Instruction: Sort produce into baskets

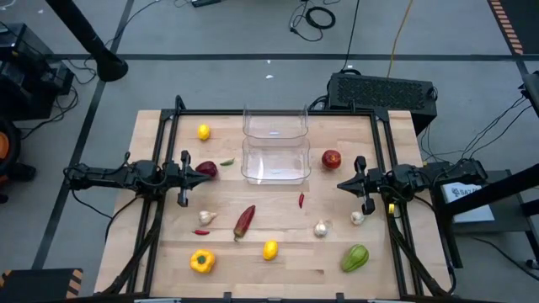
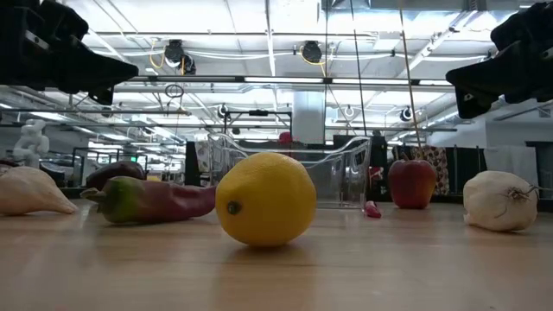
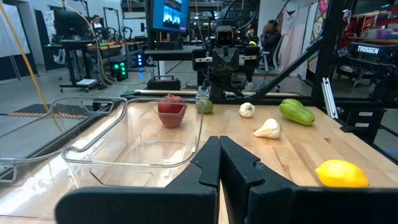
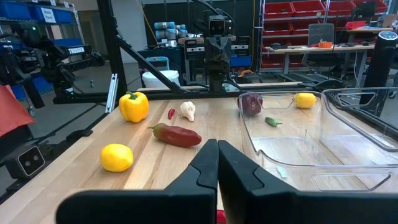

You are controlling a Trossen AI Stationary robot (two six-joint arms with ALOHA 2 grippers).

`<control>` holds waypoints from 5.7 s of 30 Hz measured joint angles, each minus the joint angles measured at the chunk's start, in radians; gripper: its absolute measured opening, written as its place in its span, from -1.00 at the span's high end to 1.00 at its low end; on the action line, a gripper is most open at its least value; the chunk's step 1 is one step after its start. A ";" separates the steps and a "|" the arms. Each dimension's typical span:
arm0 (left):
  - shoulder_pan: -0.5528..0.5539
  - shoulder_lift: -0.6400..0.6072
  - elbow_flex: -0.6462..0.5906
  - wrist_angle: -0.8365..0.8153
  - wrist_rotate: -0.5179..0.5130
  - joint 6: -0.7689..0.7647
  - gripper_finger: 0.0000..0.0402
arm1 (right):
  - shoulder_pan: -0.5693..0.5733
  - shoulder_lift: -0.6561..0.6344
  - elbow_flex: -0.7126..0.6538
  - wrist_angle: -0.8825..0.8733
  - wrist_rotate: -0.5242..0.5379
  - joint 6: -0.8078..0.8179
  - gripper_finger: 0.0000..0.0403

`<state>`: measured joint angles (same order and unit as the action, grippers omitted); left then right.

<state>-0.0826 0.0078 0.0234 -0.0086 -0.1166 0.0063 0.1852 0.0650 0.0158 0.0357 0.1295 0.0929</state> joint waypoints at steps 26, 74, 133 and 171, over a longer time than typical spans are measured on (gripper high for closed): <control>0.000 0.000 0.000 0.000 0.000 0.000 0.97 | 0.000 0.000 0.000 0.000 0.000 0.000 1.00; 0.000 0.076 0.259 -0.070 -0.190 -0.051 0.97 | 0.000 0.000 0.000 0.002 0.000 -0.027 1.00; 0.000 0.736 0.704 -0.334 -0.293 0.111 0.97 | -0.036 0.721 0.707 -0.609 0.549 0.188 1.00; 0.070 0.935 0.704 -0.269 -0.193 -0.065 0.67 | -0.199 0.762 0.482 -0.424 0.441 0.340 0.84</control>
<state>-0.0127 0.9424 0.7274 -0.2780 -0.3098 -0.0584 -0.0139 0.8269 0.4980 -0.3885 0.5707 0.4327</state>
